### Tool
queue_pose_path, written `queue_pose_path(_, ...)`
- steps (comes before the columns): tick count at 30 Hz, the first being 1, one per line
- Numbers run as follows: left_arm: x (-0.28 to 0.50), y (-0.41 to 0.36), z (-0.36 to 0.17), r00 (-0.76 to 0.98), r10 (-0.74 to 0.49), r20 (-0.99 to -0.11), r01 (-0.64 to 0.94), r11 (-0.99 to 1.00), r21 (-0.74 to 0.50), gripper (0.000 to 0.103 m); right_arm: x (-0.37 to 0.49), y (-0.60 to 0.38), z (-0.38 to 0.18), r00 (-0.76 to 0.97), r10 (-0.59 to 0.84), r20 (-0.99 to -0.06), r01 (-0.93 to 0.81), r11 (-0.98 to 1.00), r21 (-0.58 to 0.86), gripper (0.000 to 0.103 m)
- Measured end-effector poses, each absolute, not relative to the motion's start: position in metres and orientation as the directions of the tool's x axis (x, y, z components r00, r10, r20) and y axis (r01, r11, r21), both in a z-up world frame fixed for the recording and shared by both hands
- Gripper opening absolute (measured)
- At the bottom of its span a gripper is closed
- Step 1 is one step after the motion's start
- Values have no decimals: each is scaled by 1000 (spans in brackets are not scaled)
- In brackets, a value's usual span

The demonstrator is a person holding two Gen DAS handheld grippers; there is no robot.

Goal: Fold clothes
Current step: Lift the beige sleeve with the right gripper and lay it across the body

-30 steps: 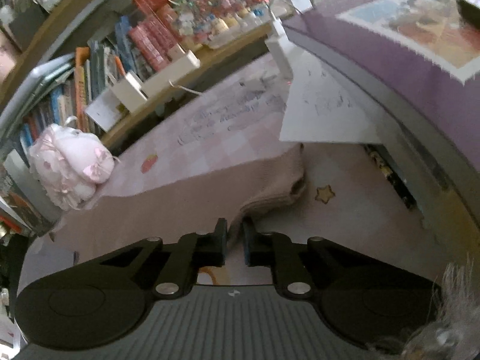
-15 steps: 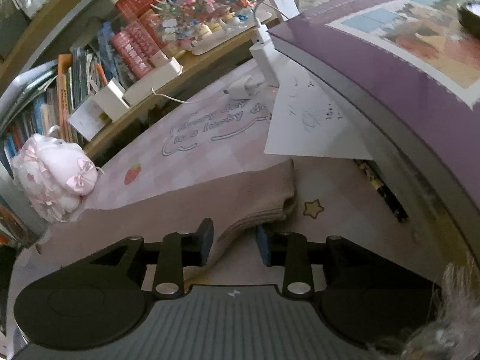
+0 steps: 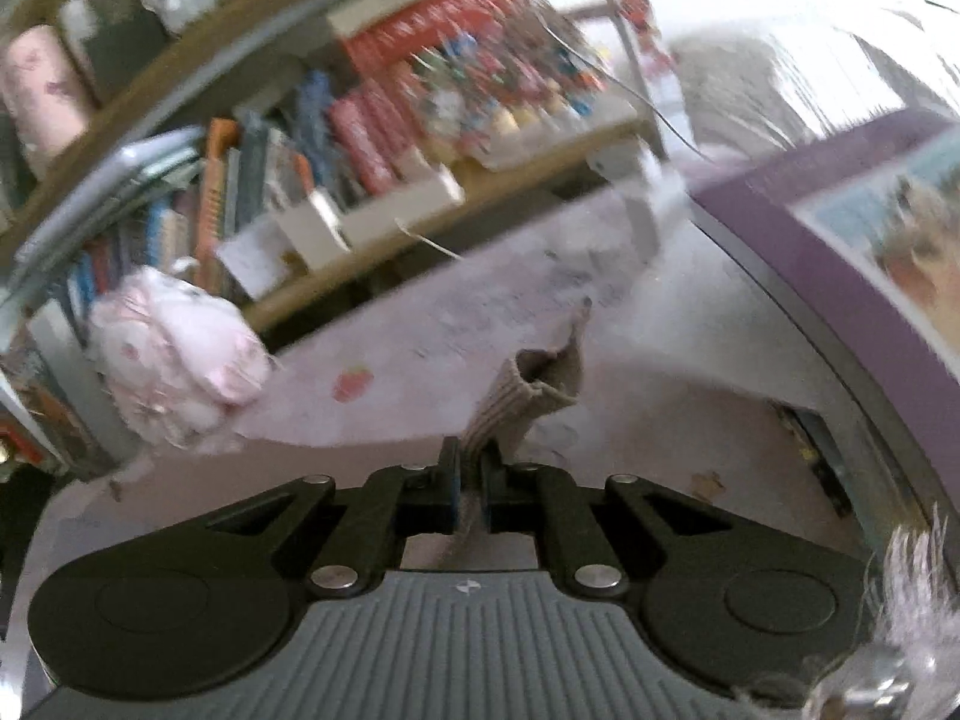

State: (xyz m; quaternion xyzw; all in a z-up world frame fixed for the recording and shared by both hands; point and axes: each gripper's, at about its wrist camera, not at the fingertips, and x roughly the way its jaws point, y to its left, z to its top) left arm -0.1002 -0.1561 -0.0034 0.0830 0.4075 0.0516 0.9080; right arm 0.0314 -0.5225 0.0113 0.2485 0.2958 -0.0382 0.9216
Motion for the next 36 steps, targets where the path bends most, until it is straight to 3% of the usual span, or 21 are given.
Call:
queue_pose_path(10,-86,-88,3,735,69,-675,64,983,170,86,44,-426,66,876,137,-462,92,893,440,5)
queue_pose_path(21,-72,14,5,765,10,-643,95,987,129,87,67,-272,92,888,189,-418,-3,914,406,5)
queue_pose_path(36,-76,86,8,801,8,-599,86,988,129,88,102,-121,82,831,258,-493,-112,945,306,5)
